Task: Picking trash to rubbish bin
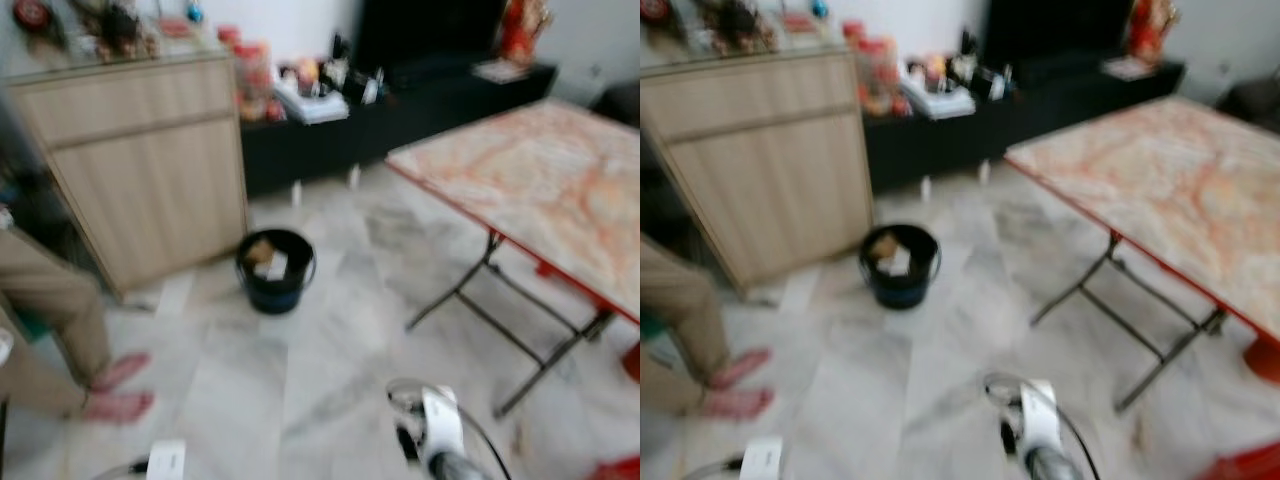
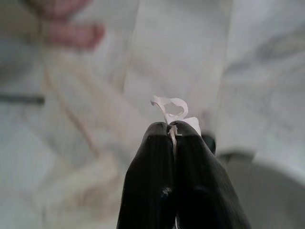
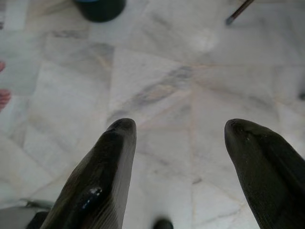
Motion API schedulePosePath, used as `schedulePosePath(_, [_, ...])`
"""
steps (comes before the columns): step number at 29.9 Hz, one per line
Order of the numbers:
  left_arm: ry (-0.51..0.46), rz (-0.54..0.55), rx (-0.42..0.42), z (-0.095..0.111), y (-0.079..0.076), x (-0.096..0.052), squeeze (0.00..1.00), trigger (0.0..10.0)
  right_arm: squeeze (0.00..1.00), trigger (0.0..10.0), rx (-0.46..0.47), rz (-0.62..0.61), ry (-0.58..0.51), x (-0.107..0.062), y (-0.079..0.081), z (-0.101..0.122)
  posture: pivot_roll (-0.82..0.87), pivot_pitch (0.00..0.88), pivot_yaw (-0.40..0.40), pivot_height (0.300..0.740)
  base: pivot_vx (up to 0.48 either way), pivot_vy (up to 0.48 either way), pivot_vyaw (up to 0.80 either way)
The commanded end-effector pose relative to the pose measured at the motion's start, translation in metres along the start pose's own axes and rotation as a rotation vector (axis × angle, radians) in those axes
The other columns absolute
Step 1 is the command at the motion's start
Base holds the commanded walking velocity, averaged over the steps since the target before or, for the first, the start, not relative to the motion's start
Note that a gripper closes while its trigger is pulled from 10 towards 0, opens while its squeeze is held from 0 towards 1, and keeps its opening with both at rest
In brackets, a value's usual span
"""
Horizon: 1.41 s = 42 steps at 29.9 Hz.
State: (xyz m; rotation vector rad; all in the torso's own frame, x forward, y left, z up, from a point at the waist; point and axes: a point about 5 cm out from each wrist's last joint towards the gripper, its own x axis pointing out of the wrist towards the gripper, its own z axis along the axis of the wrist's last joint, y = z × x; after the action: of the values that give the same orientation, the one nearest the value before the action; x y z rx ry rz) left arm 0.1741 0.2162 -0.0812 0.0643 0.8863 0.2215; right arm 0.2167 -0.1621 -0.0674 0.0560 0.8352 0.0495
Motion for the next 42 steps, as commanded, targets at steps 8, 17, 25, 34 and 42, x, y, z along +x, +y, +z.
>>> schedulePosePath(8, [0.038, -0.004, -0.008, -0.0148, -0.001, -0.0039, 0.0, 10.0, 0.0, 10.0, -0.002, -0.039, 0.035, -0.0044, -0.0125, -0.0126, 0.0, 0.0, -0.069, 0.74, 0.329, 0.0, 0.0])
schedulePosePath(17, [0.031, -0.001, -0.015, -0.0127, -0.0018, -0.0034, 0.0, 10.0, 0.0, 10.0, -0.008, -0.033, 0.023, -0.0036, -0.01, -0.0103, 0.0, 0.0, -0.07, 0.74, 0.329, 0.0, 0.8])
schedulePosePath(25, [0.017, -0.005, -0.019, -0.0089, -0.0039, -0.0026, 0.0, 10.0, 0.0, 10.0, 0.018, -0.042, 0.016, -0.0034, -0.0113, -0.0085, 0.01, 0.0, -0.073, 0.74, 0.329, 0.0, 0.25])
schedulePosePath(34, [0.015, -0.005, -0.009, -0.0082, -0.0019, -0.0024, 0.0, 10.0, 0.0, 10.0, 0.028, -0.033, 0.01, -0.0028, -0.009, -0.0072, 0.01, 0.0, -0.066, 0.74, 0.329, 0.0, 0.0])
schedulePosePath(42, [0.01, -0.008, 0.005, -0.0056, -0.0006, -0.0016, 0.0, 10.0, 0.0, 10.0, 0.039, -0.037, 0.006, -0.0026, -0.0072, -0.0073, 0.02, 0.0, -0.055, 0.74, 0.331, 0.0, 0.0])
